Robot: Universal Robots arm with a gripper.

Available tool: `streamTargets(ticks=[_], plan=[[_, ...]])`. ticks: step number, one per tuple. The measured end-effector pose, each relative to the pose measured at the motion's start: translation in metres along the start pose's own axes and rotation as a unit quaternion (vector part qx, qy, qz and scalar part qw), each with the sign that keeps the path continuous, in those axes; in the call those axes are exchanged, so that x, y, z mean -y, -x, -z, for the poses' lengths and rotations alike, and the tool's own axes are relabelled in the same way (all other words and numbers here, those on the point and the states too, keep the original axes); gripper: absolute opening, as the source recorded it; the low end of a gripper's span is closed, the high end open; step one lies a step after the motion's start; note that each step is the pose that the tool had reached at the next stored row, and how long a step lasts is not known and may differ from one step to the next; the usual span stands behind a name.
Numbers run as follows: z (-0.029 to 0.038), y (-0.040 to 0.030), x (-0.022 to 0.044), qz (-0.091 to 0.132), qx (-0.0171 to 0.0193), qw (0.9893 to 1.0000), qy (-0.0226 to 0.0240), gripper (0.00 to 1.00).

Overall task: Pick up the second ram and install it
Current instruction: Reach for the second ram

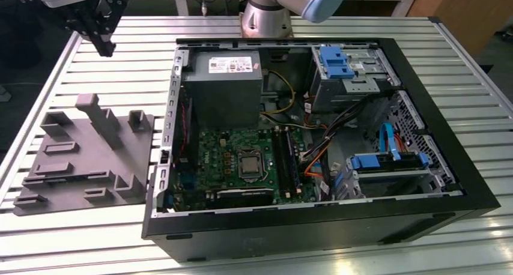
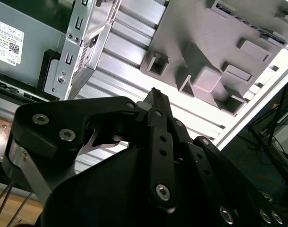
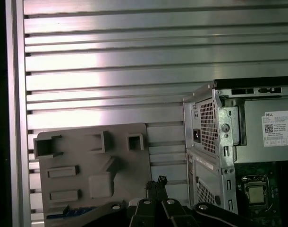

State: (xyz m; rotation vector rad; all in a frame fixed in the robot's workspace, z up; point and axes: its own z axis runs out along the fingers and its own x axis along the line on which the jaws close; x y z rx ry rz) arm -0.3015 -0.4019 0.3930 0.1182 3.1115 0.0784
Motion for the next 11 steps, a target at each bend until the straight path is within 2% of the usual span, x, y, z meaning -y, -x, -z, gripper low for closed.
streamTargets(ticks=[11], plan=[[0.0001,-0.0142,0.0022,0.0,0.0,1.0,0.0,0.11]])
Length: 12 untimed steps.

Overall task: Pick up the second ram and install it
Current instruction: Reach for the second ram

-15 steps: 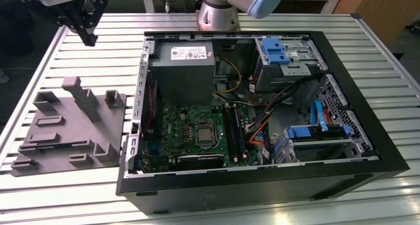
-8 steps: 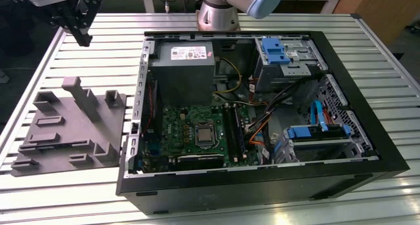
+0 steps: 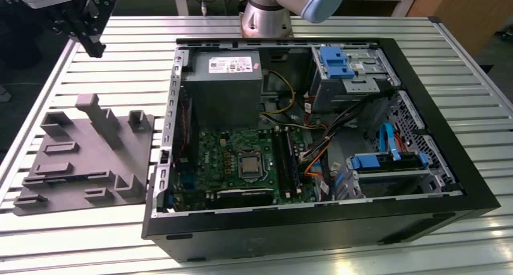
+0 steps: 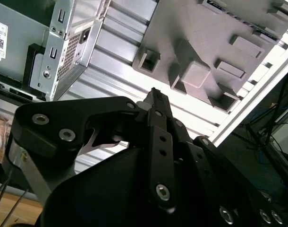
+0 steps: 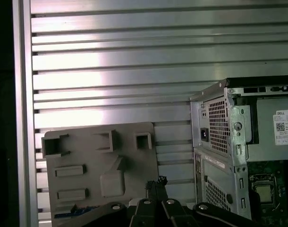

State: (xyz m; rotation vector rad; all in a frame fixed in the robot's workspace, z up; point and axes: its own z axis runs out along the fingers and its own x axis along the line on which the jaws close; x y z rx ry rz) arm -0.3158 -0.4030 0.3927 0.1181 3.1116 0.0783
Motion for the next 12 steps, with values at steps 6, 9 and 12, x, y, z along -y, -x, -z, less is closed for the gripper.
streamTargets(ticks=[6,9,12], plan=[[0.0001,-0.0071,0.0016,0.0,0.0,1.0,0.0,0.11],[0.0002,-0.0104,0.0026,0.0,0.0,1.0,0.0,0.11],[0.0002,-0.014,0.0037,0.0,0.0,1.0,0.0,0.11]])
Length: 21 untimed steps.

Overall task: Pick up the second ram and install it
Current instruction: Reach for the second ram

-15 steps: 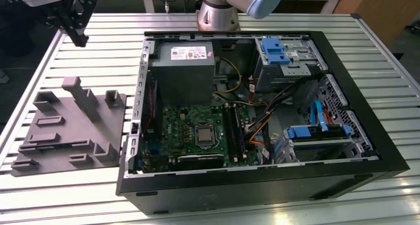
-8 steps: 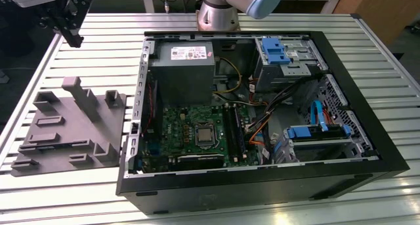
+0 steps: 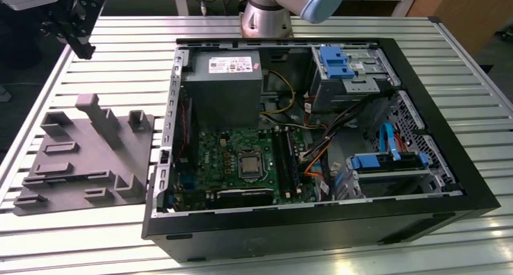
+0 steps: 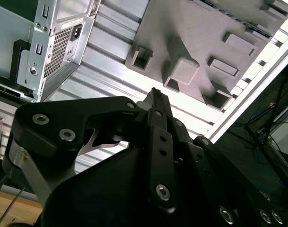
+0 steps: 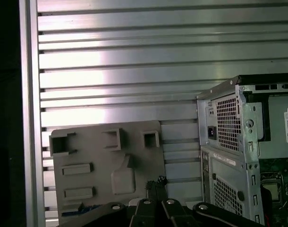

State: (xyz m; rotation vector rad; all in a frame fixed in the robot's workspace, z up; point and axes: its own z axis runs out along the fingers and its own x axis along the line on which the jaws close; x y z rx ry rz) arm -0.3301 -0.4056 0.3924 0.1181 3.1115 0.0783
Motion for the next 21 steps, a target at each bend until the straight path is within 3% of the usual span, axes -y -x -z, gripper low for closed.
streamTargets(ticks=[21], plan=[[0.0007,-0.0254,0.0062,0.0,0.0,1.0,0.0,0.11]])
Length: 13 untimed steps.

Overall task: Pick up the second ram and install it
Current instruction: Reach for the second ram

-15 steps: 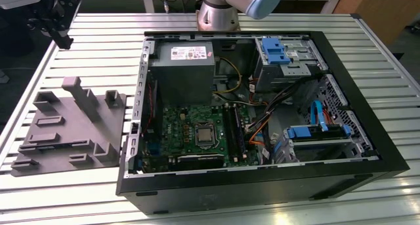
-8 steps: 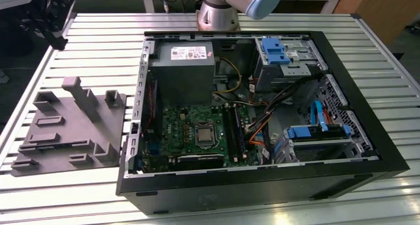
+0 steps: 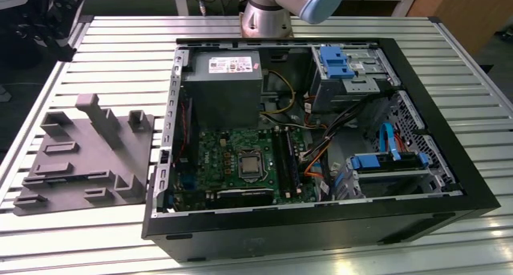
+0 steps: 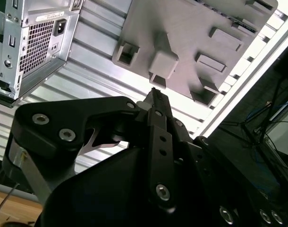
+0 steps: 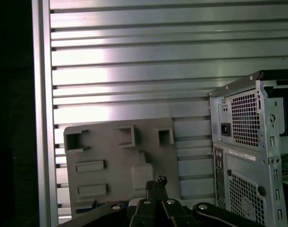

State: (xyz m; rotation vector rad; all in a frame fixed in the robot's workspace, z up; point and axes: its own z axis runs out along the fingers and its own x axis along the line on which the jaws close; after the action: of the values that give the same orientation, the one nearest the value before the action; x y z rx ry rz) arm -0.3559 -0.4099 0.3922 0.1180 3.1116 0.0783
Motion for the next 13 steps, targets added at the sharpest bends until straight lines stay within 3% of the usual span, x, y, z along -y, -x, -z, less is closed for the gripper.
streamTargets(ticks=[13], plan=[[0.0001,-0.0082,0.005,0.0,0.0,1.0,0.0,0.11]])
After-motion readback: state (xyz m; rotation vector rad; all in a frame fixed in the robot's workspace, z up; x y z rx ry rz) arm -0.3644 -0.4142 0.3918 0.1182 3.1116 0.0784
